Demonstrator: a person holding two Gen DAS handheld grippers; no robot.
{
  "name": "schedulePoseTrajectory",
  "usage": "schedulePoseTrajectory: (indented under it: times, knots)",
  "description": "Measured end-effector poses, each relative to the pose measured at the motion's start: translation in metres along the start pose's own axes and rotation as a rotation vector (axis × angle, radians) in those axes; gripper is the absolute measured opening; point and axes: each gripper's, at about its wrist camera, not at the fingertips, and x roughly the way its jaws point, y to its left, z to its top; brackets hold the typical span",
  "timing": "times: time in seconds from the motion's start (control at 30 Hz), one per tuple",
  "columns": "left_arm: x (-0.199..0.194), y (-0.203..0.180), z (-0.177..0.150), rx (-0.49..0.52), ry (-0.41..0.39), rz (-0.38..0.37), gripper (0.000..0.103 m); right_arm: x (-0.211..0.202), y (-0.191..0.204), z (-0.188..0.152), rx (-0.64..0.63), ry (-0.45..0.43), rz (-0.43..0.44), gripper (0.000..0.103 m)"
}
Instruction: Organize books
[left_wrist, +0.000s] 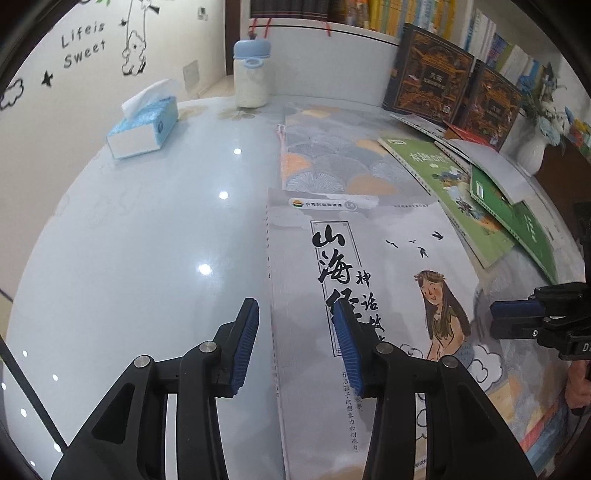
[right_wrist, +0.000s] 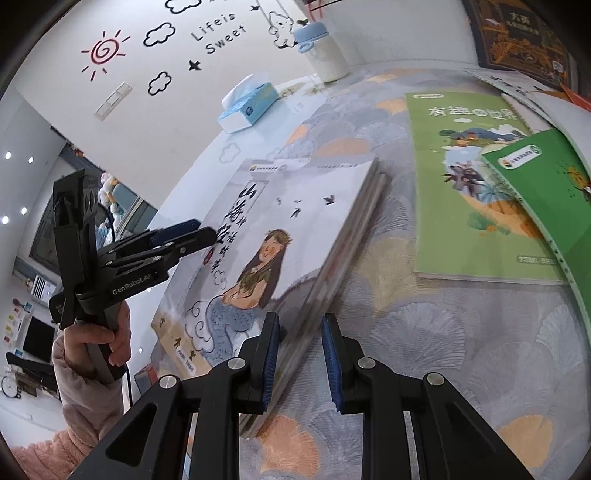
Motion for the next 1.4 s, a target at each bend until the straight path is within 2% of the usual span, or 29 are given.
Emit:
schedulePoseTrajectory:
  times: [0.2,0.3,0.47,0.6,0.8,0.93,1.07,1.2,1.3,1.4]
  knots:
    - [0.0,-0.004,0.002,0.017,0.007,0.033,0.042,0.004,-0.004,-0.001,0.014,0.02,0.003,0.022]
    - [-0.001,-0.001,0.001,-0.005,0.004,0.046,0.044,0.005,-0.004,-0.001,0.016,0.023,0.01,0.022]
    - [0.001,0.002,0.002,-0.021,0.011,0.021,0.045,0.005,-0.01,0.001,0.046,0.014,0.018,0.023]
    - [0.007,-0.002,0.004,-0.035,0.023,-0.046,0.045,0.002,-0.015,0.001,0.063,0.005,0.013,0.023]
    - [0.008,-0.002,0.005,-0.041,0.024,-0.058,0.048,0.0,-0.02,0.001,0.08,0.002,0.017,0.023]
    - [0.003,0.012,0.004,-0.091,0.008,0.001,0.047,-0.003,-0.022,0.0,0.085,0.0,0.021,0.023]
    - [0.008,0.017,0.006,-0.113,0.026,-0.049,0.047,-0.003,-0.025,0.001,0.093,0.0,0.029,0.024]
    - [0.015,0.003,0.009,-0.084,0.046,-0.104,0.049,-0.003,-0.027,0.002,0.122,-0.004,0.082,0.041]
    - [0.014,-0.004,0.01,-0.063,0.041,-0.075,0.052,-0.003,-0.024,0.002,0.109,-0.002,0.093,0.043]
    - [0.014,-0.003,0.011,-0.069,0.044,-0.079,0.051,0.0,-0.017,0.001,0.088,0.009,0.105,0.043]
